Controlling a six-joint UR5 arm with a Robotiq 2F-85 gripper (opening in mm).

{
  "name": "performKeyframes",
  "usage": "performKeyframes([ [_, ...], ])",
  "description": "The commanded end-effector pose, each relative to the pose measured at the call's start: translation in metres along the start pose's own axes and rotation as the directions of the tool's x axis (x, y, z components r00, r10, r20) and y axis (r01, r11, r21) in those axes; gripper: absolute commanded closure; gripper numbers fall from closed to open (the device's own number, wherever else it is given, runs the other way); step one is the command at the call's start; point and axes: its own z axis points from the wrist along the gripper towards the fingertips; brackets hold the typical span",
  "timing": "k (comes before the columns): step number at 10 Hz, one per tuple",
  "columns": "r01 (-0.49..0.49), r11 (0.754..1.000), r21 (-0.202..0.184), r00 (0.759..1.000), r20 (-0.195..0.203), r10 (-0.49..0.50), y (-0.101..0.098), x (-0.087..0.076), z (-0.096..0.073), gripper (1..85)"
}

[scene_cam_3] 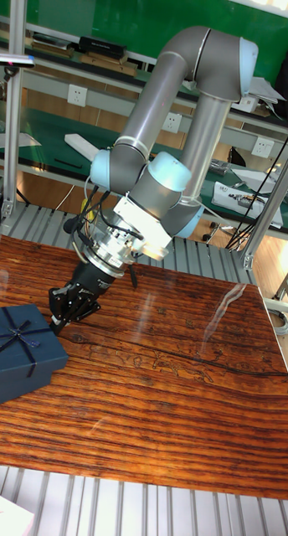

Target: Slide the outer casing onto the gift box

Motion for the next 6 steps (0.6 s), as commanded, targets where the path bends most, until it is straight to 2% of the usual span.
performKeyframes([
  [1,0.024,0.999,0.036,1.000,0.010,-0.025,-0.011,-0.001,0.000,84.3],
  [4,0.100,0.987,0.128,0.995,0.014,-0.102,-0.034,-0.006,-0.003,84.3],
  [6,0.114,0.982,0.150,0.993,0.011,-0.116,-0.040,-0.007,-0.004,84.3],
])
